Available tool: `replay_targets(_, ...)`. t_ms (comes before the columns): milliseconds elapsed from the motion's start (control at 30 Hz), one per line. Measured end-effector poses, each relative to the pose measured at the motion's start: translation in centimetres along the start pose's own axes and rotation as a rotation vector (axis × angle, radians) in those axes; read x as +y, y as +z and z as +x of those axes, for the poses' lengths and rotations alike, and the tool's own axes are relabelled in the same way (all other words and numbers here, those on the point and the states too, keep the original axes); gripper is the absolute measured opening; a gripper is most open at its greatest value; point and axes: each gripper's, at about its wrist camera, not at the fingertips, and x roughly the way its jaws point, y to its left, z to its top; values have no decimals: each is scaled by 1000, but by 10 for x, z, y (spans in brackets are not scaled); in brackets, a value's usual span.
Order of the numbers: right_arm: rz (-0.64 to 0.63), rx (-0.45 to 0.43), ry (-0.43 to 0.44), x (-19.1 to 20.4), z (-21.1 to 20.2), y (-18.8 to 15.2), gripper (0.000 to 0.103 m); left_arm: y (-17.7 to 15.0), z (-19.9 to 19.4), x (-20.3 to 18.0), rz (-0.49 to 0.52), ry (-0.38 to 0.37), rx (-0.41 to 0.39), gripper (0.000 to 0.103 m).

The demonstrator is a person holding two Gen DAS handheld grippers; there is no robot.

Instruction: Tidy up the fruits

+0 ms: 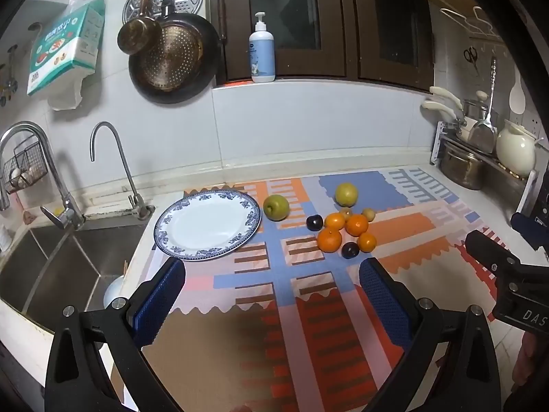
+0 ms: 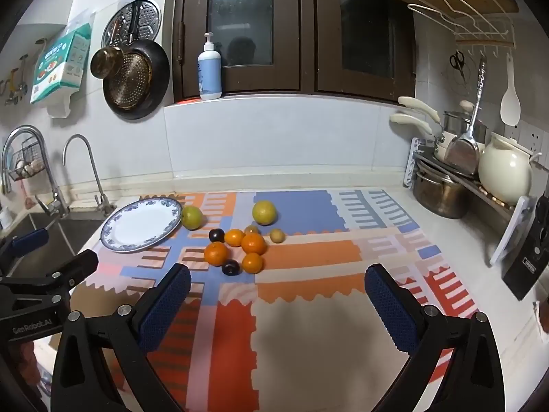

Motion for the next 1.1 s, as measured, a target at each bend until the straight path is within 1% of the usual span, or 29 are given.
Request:
replay_targets(67, 8, -8, 5, 1, -1, 0, 103, -1, -2, -5, 11, -7, -15, 103)
replay_targets(100, 8, -8, 5, 1, -1, 0, 103, -2, -5, -1, -7, -25, -31, 103)
replay_targets(133, 7, -9, 4, 2, -1, -1, 103, -2, -6, -1, -5, -26, -34, 103)
replay_targets(200, 8, -8, 2, -2, -2, -3, 103, -1, -3, -2, 5, -24, -19, 103)
replay_targets(333, 11, -6, -5, -2, -7, -6, 103, 2, -7, 1, 8, -57, -25, 103)
replay_targets(433, 8, -4, -14, -4, -8, -4, 103, 2, -7, 1, 12, -65, -28, 103)
replay_targets(500, 4, -5, -23, 2, -9, -6, 103, 2, -7, 2, 10, -72, -33, 103)
replay_targets(733, 3, -10, -26, 3, -12, -6, 103, 0, -11, 4, 11, -77, -51, 103)
replay_targets(1100, -4, -7, -13, 7, -12, -6, 103, 1, -12, 8, 1, -70, -56, 103)
